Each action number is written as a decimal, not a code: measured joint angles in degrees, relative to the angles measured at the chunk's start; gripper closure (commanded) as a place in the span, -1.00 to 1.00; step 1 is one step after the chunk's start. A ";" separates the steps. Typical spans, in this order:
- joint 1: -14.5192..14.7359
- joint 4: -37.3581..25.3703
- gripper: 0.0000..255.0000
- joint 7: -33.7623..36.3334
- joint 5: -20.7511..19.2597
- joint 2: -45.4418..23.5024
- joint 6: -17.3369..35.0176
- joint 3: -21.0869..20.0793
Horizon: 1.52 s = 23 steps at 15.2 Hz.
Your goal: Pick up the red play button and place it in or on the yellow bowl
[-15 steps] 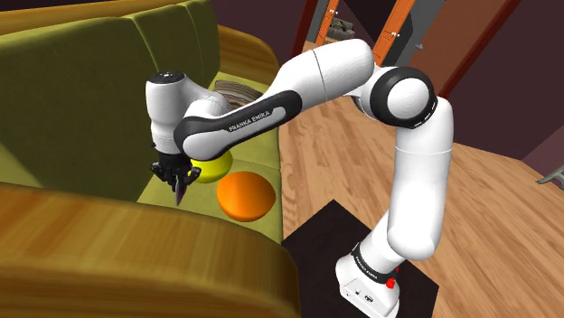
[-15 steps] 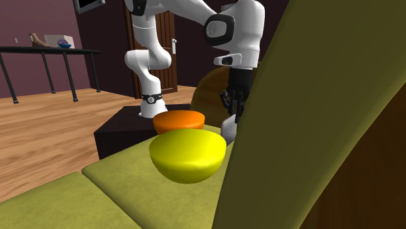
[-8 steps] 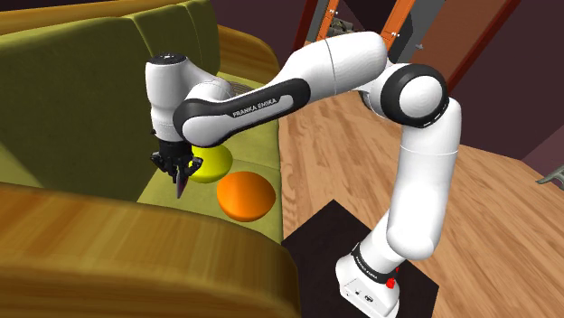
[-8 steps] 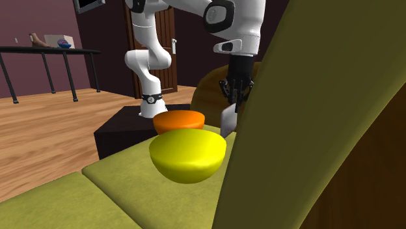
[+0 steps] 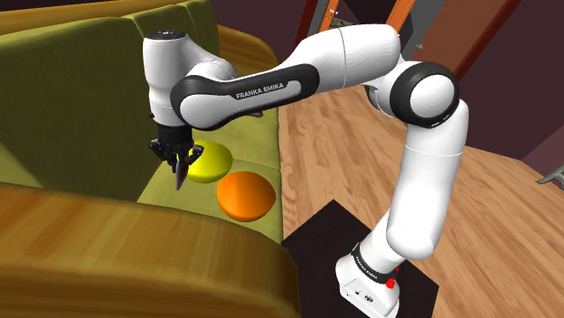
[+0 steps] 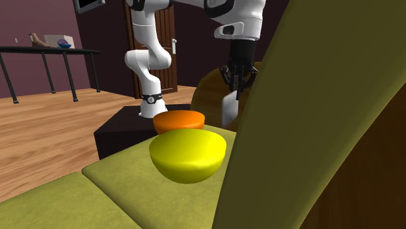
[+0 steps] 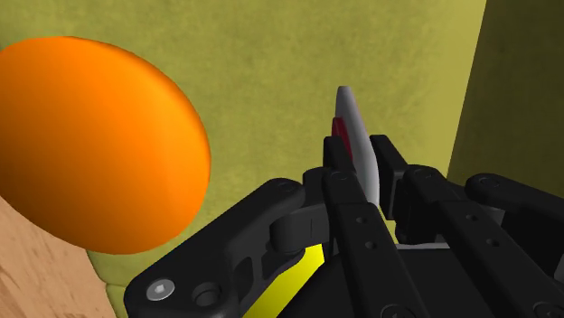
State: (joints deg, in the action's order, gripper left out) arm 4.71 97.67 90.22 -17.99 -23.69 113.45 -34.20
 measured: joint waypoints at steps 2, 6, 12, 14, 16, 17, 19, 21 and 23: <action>-0.21 -0.71 1.00 -0.45 0.49 0.68 -1.24 -0.20; -0.22 -2.78 1.00 -1.05 1.20 1.51 -3.97 -0.54; -0.81 -4.87 1.00 -2.36 2.22 2.93 -7.11 -0.82; -2.10 -5.48 1.00 -4.28 2.50 3.25 -7.78 -0.39; -3.84 -6.22 1.00 -6.85 2.84 3.62 -8.53 0.23; -4.35 -7.23 1.00 -7.92 2.62 3.07 -8.90 0.64; -5.89 -8.53 1.00 -10.43 2.80 3.09 -9.92 1.29; -7.21 -10.05 1.00 -12.76 2.73 2.60 -10.72 2.00; -8.80 -11.35 1.00 -15.33 2.77 2.30 -11.43 2.75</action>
State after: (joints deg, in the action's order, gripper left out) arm -4.10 86.32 74.89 -15.21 -21.39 102.02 -31.45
